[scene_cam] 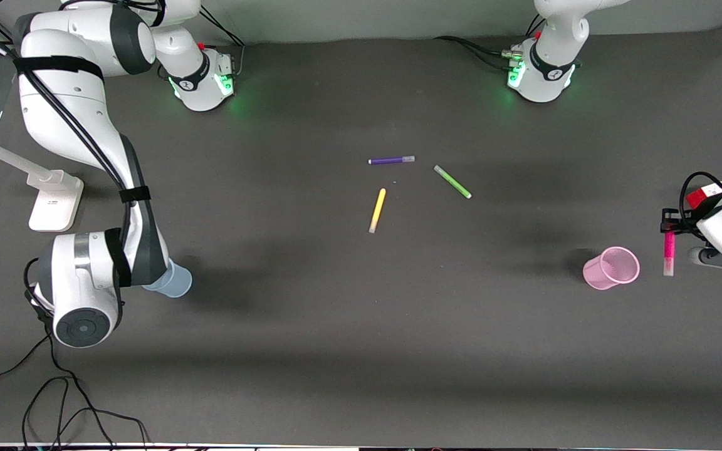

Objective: Place pink and blue markers in matching cups

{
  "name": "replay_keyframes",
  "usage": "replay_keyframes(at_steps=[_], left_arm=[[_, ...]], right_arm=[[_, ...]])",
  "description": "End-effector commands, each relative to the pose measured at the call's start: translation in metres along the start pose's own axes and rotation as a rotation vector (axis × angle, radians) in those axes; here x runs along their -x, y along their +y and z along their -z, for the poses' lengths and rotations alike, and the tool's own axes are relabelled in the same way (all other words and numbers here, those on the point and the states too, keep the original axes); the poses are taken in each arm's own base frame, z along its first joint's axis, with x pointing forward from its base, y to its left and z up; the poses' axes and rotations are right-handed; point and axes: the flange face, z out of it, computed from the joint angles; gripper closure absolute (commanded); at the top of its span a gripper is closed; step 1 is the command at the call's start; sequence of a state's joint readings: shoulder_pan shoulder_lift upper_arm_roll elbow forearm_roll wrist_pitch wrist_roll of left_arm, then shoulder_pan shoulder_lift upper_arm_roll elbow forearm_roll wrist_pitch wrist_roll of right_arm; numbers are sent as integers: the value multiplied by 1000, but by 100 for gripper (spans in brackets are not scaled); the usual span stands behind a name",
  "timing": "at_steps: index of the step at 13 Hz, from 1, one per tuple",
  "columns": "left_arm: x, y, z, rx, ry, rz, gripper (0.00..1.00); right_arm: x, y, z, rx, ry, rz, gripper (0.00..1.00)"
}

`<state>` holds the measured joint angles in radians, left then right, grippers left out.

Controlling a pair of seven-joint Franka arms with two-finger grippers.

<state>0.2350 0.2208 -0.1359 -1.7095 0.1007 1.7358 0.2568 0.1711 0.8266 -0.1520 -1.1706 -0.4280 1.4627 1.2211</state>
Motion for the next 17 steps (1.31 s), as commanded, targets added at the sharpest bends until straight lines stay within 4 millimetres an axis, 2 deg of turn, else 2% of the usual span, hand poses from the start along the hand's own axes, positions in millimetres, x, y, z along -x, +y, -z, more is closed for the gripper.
replay_keyframes(at_steps=[1, 3, 7, 9, 13, 14, 15, 17], left_arm=[[-6, 1, 6, -8, -81, 11, 100], [-14, -5, 2, -4, -177, 22, 100], [-36, -9, -20, -1, -319, 85, 100], [-47, -3, -44, 4, -377, 82, 100], [-63, -4, -86, 21, -483, 72, 100], [-67, -3, -96, 25, -499, 68, 100], [-69, -3, -104, 29, -515, 67, 100], [-73, -2, -117, 33, -528, 62, 100]], right_arm=[[-3, -8, 7, -33, 46, -53, 100], [-7, -10, 11, -48, 50, -85, 100], [0, -22, 4, -51, 50, -161, 100], [4, -27, 3, -52, 50, -208, 100], [12, -28, 11, -61, 55, -205, 99], [12, -28, 11, -58, 55, -206, 71], [12, -27, 13, -59, 54, -211, 66], [10, -23, 21, -73, 52, -233, 40]])
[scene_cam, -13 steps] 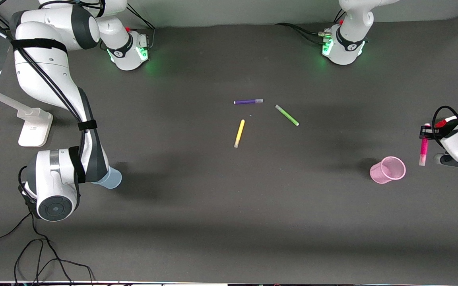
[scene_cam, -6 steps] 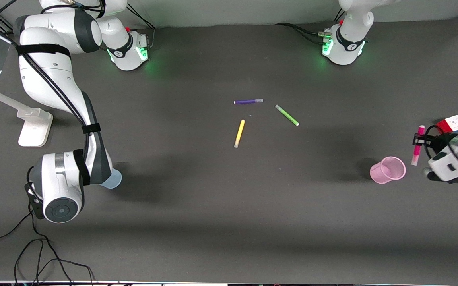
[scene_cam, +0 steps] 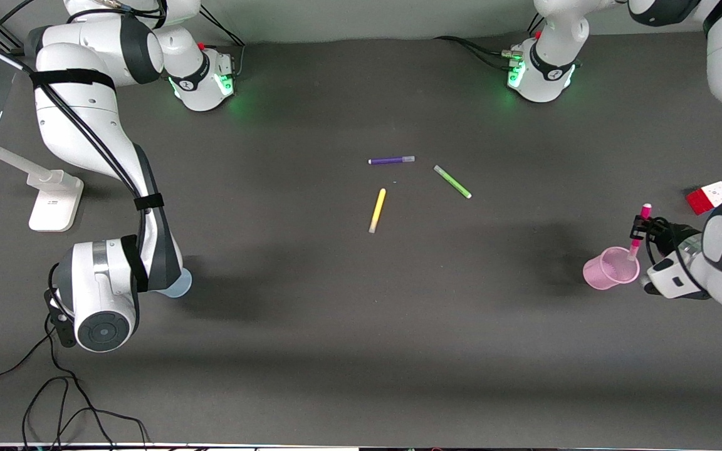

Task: Place pink and blue markers in matching cups
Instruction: 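Drop the blue marker into the blue cup while the left gripper drops pink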

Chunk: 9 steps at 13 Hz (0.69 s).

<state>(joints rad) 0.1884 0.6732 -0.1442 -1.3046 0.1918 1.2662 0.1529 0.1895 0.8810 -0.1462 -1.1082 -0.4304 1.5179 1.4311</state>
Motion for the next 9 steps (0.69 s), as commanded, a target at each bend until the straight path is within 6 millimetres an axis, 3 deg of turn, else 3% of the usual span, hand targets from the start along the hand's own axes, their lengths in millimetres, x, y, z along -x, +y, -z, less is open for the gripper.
replay_keyframes(at_steps=[1, 2, 7, 8, 9], left_arm=[[-12, 3, -1, -18, -18, 15, 100], [-19, 7, -2, -22, -16, 9, 100], [-43, 7, -11, -58, 8, 7, 100], [-45, 7, -12, -60, 16, 7, 96], [-47, 7, -13, -67, 23, 6, 80]], right_arm=[[-5, 2, 16, -13, 17, -43, 34], [-7, 4, 20, -17, 14, -44, 0], [-19, 22, 47, -62, -38, 5, 0], [-20, 24, 48, -67, -55, 10, 0], [-20, 26, 51, -74, -63, 24, 0]])
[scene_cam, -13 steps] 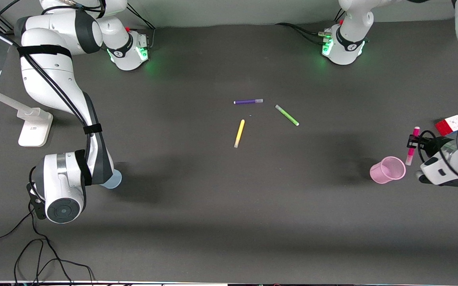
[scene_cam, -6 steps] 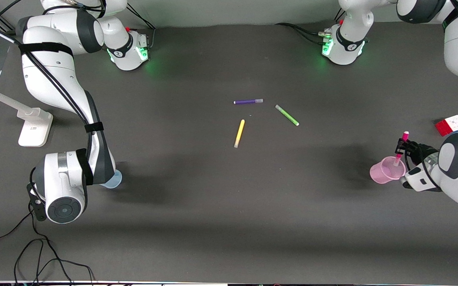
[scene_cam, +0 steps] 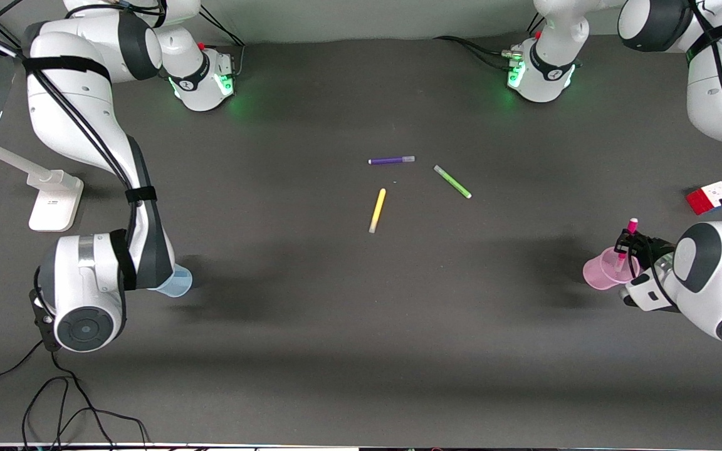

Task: Place pink and blue markers in matching cups
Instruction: 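Drop the blue marker into the blue cup while the left gripper drops pink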

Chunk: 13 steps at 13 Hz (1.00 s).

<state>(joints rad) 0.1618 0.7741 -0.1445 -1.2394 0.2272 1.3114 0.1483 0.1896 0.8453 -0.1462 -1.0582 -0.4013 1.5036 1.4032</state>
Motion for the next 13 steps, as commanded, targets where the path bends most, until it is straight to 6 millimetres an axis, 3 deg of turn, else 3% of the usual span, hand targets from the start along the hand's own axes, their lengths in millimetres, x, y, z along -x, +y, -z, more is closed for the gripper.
replay_keyframes(at_steps=[1, 3, 4, 6, 9, 13], left_arm=[[-10, -2, 4, -29, 29, 19, 48], [-13, -1, 5, -31, 49, 15, 12], [-13, -2, 7, -33, 57, 16, 1], [-10, -2, 13, -33, 64, 19, 0], [1, 2, 40, -45, 103, 21, 0], [57, 9, 97, -42, 161, 70, 0]], right_arm=[[-9, 19, 22, -23, -53, 34, 0], [-19, 43, 40, -51, -102, 95, 0], [-25, 56, 49, -73, -132, 139, 0], [-51, 79, 61, -125, -194, 191, 0], [-78, 116, 74, -172, -221, 282, 0], [-127, 178, 87, -320, -329, 421, 0]])
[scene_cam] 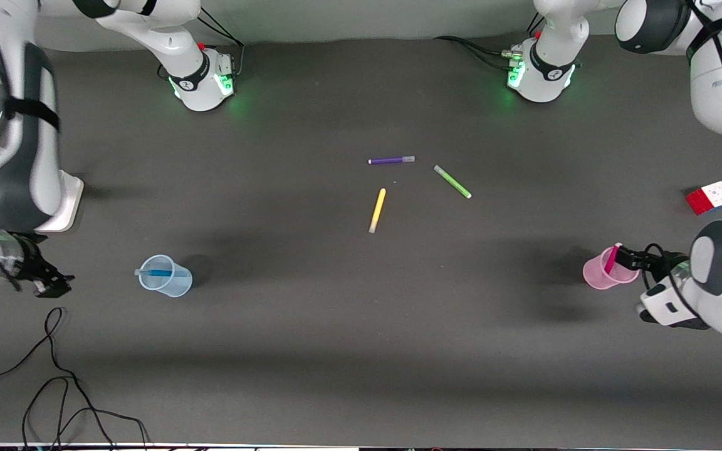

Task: Place pink and blue markers in matching cups
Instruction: 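Drop the blue marker into the blue cup while the left gripper drops pink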

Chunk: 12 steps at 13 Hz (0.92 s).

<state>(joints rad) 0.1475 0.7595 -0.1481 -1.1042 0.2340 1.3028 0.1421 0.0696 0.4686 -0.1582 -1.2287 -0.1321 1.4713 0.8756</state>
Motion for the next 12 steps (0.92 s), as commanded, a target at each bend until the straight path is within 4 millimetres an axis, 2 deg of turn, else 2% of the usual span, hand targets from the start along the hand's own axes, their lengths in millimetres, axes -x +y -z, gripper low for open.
replay_keyframes(at_steps=[1, 5, 7, 8, 9, 12], left_arm=[[47, 14, 50, -24, 40, 64, 0], [123, 24, 113, 29, 202, 18, 0], [157, 32, 123, 33, 283, 11, 0], [172, 39, 123, 19, 324, 12, 0], [184, 45, 122, 13, 363, 9, 0], [202, 59, 132, 41, 413, -5, 0]], right_arm=[[2, 50, 21, -80, -53, 138, 0], [-5, 120, 34, -192, -101, 348, 0], [1, 141, 34, -249, -118, 450, 0], [0, 154, 36, -282, -121, 477, 0], [6, 159, 38, -306, -118, 506, 0], [27, 177, 45, -342, -84, 651, 0]])
